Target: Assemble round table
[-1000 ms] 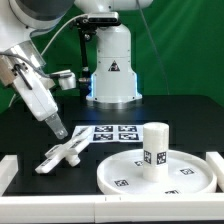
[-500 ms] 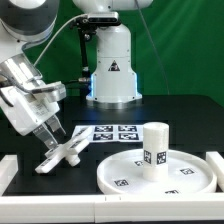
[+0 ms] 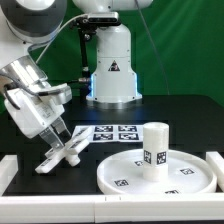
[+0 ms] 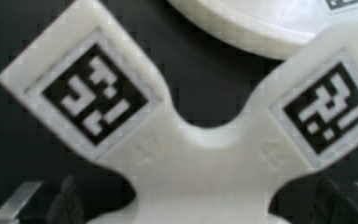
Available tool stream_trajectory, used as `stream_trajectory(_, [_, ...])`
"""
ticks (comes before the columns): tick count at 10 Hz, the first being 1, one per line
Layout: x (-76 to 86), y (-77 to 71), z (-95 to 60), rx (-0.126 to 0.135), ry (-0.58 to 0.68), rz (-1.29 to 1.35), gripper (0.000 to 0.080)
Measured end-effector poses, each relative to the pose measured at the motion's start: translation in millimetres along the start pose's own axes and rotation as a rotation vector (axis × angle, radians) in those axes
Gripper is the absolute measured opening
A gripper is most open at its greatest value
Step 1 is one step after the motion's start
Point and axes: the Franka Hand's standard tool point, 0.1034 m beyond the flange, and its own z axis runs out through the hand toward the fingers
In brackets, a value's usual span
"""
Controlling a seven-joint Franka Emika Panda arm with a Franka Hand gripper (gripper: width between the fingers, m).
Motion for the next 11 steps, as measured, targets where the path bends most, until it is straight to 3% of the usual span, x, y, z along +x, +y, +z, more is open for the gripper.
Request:
stream_trajectory(7, [-0.7, 4.6, 7.1, -0.036, -0.011, -0.022, 0.0649])
stream_trajectory(11, [2.7, 3.8, 3.3, -0.028, -0.019, -0.018, 0.0649])
